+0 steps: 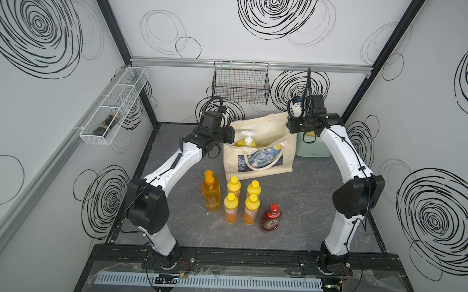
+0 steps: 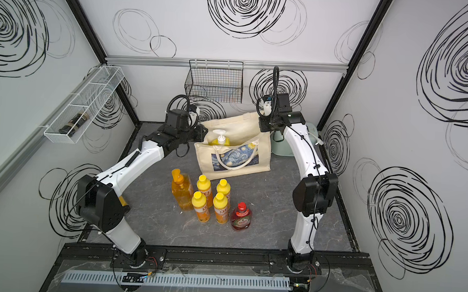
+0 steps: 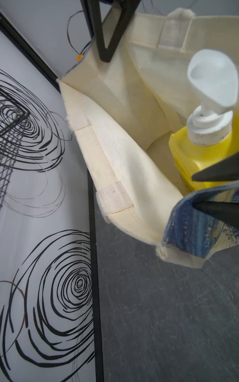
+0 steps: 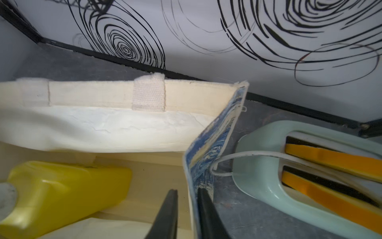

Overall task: Pack dish soap into the shopping bag
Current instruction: Adjust the shopping bag at the center of the board.

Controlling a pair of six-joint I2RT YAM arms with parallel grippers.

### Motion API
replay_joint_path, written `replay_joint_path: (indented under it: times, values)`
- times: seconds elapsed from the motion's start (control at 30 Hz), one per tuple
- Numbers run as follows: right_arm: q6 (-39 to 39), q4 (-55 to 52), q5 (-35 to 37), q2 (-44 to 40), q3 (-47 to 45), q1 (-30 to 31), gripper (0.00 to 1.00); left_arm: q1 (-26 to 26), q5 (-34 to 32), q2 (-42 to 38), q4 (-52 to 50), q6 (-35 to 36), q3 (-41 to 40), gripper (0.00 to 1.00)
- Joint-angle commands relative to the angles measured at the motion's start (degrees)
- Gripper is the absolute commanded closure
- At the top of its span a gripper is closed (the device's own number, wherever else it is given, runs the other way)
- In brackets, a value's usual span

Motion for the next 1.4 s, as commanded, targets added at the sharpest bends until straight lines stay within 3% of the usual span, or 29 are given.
replay_joint_path:
  times: [0.0,0.1,0.47,0.57,0.77,0.97,1.07,1.27,1.37]
  values:
    - [0.24,-1.83,0.35,-3.30,-1.66,1.11,0.92,-0.14,-0.34,-1.50,8.46,0.94,-1.86,0.92]
    - [0.87,0.66,1.49,-7.62,-6.73,2.24,0.99,-0.09,-0.43,-3.02,12.18,2.07,-2.32,1.00]
    - [6.16,13.50,2.20,-28.19,-25.56,3.24,1.00,0.61,2.26,-8.20,19.80,3.88,-5.70,1.00]
    - [6.91,19.60,0.17,-32.52,-32.84,2.40,1.00,0.60,2.57,-9.37,19.23,3.65,-7.76,0.92]
    - [8.44,29.79,-6.15,-33.10,-41.33,0.72,1.00,0.75,1.87,-13.01,20.23,3.31,-13.41,0.91]
    - [8.81,32.46,-8.37,-33.44,-44.88,1.09,1.00,0.92,2.30,-16.02,22.28,3.09,-17.76,0.87]
    - [8.38,31.10,-7.40,-33.79,-45.62,1.04,0.96,0.39,3.50,-15.23,22.42,2.85,-17.45,0.62]
    - [6.64,25.83,-2.16,-36.09,-43.07,1.97,0.78,-0.80,1.77,-14.03,18.13,2.32,-15.33,0.57]
    - [5.40,22.45,0.83,-36.99,-40.62,3.74,0.59,-0.97,-0.25,-14.40,14.62,2.02,-14.82,0.56]
